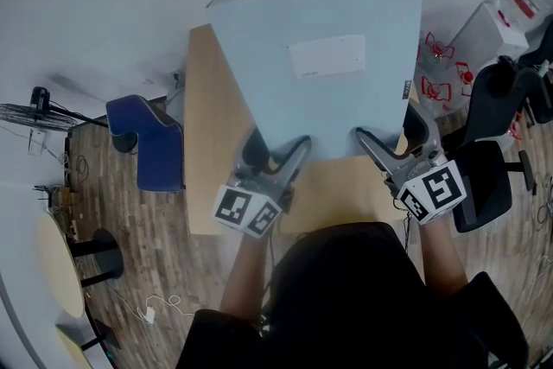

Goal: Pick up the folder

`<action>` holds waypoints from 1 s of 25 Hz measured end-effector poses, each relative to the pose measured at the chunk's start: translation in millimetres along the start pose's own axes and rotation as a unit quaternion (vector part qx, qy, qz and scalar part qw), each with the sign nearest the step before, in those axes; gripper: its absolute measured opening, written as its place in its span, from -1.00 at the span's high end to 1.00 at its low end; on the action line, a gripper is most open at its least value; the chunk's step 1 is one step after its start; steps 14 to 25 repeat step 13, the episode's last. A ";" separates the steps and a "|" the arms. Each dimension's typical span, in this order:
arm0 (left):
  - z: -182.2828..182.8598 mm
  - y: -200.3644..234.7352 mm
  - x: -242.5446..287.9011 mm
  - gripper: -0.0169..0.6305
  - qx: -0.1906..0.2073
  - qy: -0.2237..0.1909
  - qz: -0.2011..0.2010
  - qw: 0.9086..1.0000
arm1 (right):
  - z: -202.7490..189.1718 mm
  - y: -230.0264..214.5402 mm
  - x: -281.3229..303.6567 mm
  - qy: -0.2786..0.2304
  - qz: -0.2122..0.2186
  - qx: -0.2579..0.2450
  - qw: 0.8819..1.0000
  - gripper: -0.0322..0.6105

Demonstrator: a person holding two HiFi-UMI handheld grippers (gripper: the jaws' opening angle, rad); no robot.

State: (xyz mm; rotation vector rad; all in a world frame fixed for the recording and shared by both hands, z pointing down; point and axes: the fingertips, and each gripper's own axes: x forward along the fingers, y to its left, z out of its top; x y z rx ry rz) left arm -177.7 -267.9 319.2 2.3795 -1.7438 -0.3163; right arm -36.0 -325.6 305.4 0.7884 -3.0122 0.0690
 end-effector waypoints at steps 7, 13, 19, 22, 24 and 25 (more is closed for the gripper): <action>3.2 -5.2 8.5 -0.27 0.004 -0.001 -0.003 1.000 | 4.9 -7.6 -3.2 -0.001 -0.003 -0.003 1.000 -0.36; 1.3 -12.2 14.5 -0.27 -0.003 -0.002 -0.003 1.000 | 6.6 -15.0 -9.6 -0.002 -0.005 -0.001 1.000 -0.36; 1.3 -12.2 14.5 -0.27 -0.003 -0.002 -0.003 1.000 | 6.6 -15.0 -9.6 -0.002 -0.005 -0.001 1.000 -0.36; 1.3 -12.2 14.5 -0.27 -0.003 -0.002 -0.003 1.000 | 6.6 -15.0 -9.6 -0.002 -0.005 -0.001 1.000 -0.36; 1.3 -12.2 14.5 -0.27 -0.003 -0.002 -0.003 1.000 | 6.6 -15.0 -9.6 -0.002 -0.005 -0.001 1.000 -0.36; 1.3 -12.2 14.5 -0.27 -0.003 -0.002 -0.003 1.000 | 6.6 -15.0 -9.6 -0.002 -0.005 -0.001 1.000 -0.36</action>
